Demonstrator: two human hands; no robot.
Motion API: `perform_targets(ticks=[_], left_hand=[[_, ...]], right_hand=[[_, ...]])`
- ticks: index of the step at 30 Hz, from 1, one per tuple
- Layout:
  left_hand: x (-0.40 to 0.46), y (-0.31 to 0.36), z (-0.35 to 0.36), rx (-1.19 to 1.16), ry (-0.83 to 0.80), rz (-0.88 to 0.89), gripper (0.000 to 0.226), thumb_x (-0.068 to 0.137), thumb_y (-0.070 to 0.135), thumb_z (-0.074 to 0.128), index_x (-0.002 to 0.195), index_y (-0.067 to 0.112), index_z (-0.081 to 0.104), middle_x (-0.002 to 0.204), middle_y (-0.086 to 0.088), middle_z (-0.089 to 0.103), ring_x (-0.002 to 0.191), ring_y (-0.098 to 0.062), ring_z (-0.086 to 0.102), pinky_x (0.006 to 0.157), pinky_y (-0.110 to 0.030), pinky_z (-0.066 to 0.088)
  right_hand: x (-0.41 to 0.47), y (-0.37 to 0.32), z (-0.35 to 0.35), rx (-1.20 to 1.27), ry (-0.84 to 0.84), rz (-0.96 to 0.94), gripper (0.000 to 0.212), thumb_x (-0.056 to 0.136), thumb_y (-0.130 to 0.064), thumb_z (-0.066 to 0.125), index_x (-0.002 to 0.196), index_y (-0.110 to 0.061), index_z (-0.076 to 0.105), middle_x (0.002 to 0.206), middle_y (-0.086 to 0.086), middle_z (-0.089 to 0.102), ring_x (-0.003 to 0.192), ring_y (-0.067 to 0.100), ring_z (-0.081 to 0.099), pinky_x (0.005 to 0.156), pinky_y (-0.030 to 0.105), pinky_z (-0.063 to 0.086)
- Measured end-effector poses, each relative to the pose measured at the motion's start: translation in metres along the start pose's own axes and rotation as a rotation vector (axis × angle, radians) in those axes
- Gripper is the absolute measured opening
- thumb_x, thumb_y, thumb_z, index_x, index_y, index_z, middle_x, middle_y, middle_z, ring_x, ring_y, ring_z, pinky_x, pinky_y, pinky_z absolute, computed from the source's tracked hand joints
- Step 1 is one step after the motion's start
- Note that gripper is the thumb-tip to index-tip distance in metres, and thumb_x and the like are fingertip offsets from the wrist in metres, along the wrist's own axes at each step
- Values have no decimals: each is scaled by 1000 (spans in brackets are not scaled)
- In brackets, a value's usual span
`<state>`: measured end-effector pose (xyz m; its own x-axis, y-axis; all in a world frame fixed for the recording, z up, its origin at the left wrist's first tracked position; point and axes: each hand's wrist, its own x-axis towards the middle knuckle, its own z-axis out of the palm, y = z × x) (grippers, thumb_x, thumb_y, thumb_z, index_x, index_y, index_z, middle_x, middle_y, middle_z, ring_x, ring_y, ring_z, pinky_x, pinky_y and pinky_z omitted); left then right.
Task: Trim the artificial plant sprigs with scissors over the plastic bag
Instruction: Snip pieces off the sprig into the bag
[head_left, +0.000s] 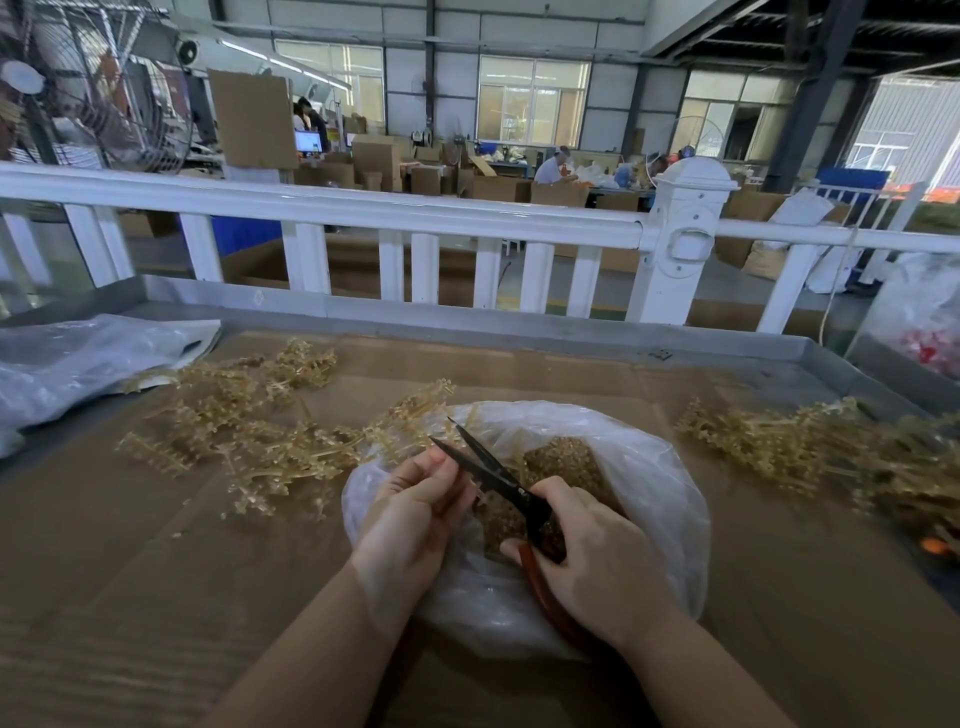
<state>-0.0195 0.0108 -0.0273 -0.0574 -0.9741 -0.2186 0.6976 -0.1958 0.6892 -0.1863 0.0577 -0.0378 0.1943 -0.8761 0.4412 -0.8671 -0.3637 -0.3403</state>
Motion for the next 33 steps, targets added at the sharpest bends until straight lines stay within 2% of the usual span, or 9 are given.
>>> perform_targets(ticks=[3, 7, 14, 22, 24, 33], left_hand=[[0, 0, -1, 21, -19, -19, 25, 87, -9, 51, 73, 8, 61, 67, -5, 67, 59, -12, 67, 54, -23, 57], [3, -2, -1, 100, -54, -43, 23, 86, -10, 52, 72, 7, 57, 74, -10, 65, 62, -15, 67, 53, -23, 56], [7, -1, -4, 153, -132, -97, 26, 84, -12, 52, 70, 7, 61, 73, -11, 71, 65, -16, 71, 54, -24, 55], [7, 1, -4, 153, -213, -130, 31, 84, -12, 50, 66, 8, 66, 76, -11, 72, 68, -16, 71, 55, -24, 56], [6, 1, -4, 147, -222, -135, 36, 82, -12, 51, 59, 11, 69, 74, -10, 71, 66, -15, 71, 54, -24, 55], [4, 3, -3, 147, -216, -159, 33, 78, -10, 55, 58, 12, 68, 73, -10, 71, 63, -16, 70, 52, -24, 55]], right_hand=[[2, 0, 0, -25, -12, -9, 46, 83, -65, 49, 111, -29, 52, 93, -12, 61, 82, 6, 59, 72, 21, 51], [4, 0, 1, -30, 1, -9, 43, 83, -61, 53, 109, -27, 53, 90, -9, 62, 78, 9, 60, 67, 20, 49], [5, 1, 3, -2, -3, -16, 41, 86, -58, 54, 115, -29, 48, 99, -9, 62, 87, 8, 61, 76, 26, 53], [4, -1, 4, 32, 38, -20, 39, 84, -54, 60, 113, -27, 51, 97, -10, 61, 86, 6, 59, 75, 22, 51], [3, -1, 4, 35, 45, -22, 40, 84, -56, 57, 111, -28, 51, 96, -11, 60, 84, 6, 58, 73, 20, 50], [6, 0, 2, 25, -9, -33, 44, 87, -59, 50, 115, -25, 48, 96, -7, 61, 82, 8, 59, 72, 22, 50]])
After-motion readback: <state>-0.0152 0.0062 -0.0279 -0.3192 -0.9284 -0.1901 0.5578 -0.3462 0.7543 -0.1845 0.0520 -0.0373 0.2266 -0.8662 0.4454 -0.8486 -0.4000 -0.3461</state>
